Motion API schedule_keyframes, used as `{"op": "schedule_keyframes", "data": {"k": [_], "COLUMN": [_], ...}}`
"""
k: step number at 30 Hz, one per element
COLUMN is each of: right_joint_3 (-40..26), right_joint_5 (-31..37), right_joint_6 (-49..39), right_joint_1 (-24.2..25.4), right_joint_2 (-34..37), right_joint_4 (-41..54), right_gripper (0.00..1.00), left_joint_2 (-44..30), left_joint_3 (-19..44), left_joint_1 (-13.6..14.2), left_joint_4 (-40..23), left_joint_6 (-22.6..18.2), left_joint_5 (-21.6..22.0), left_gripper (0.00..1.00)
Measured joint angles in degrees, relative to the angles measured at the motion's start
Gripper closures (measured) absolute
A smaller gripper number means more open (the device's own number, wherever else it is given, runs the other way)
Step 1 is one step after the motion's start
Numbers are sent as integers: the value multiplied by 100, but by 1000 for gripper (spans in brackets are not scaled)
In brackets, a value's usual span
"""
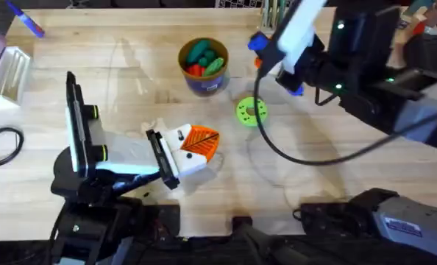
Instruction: Pick up the gripper from the table and insert it into the empty holder that is missing its gripper. Then pick up a screw, insert it into the mounting hole, and use the screwdriver to tighten it. Finally, clean up the table by picking up the vegetable and placing it into the bucket.
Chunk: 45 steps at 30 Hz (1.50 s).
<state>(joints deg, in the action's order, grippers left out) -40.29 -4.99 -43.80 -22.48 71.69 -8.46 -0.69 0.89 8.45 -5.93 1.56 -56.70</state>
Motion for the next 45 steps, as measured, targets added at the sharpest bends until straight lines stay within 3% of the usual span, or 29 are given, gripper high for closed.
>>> {"op": "schedule_keyframes", "data": {"k": [4, 8, 17, 19, 23, 25, 26, 31, 32, 41, 43, 45], "right_joint_3": [0, 0, -101, -176, -288, -354, -354, -315, -298, -260, -260, -260], "right_joint_5": [1155, 1879, 2157, 2165, 2190, 2211, 2256, 2268, 2264, 2205, 2206, 2205], "right_joint_6": [-1404, -2421, -3149, -3127, -3008, -2854, -2527, -1637, -1453, -327, -199, -61], "right_joint_1": [174, 292, 286, 288, 282, 271, 233, 153, 148, 137, 137, 137], "right_joint_2": [683, 1287, 1736, 1709, 1675, 1652, 1611, 1425, 1370, 586, 420, 238], "right_joint_4": [137, 292, 1070, 1239, 1283, 1332, 1481, 1762, 1817, 2506, 2529, 2528], "right_gripper": [978, 979, 975, 766, 184, 93, 83, 80, 80, 77, 77, 77], "left_joint_2": [0, 0, 2, 1, 0, 2, 2, 0, 0, 0, 0, 0], "left_joint_3": [0, 0, 0, 0, 0, 0, 0, 0, 0, -15, 45, 291], "left_joint_1": [0, 0, 0, 0, 0, 0, 0, 0, 0, 0, 0, 0], "left_joint_4": [0, 0, -2, 0, 0, 0, 1, 0, -2, 489, 273, -378], "left_joint_6": [0, 0, 0, -1, -2, 0, -5, -9, 14, -4, 33, 184], "left_joint_5": [-1, -1, -1, -1, -1, -1, -1, 2, 2, 240, 462, 888], "left_gripper": [992, 992, 992, 992, 992, 992, 933, 150, 49, 15, 15, 15]}}
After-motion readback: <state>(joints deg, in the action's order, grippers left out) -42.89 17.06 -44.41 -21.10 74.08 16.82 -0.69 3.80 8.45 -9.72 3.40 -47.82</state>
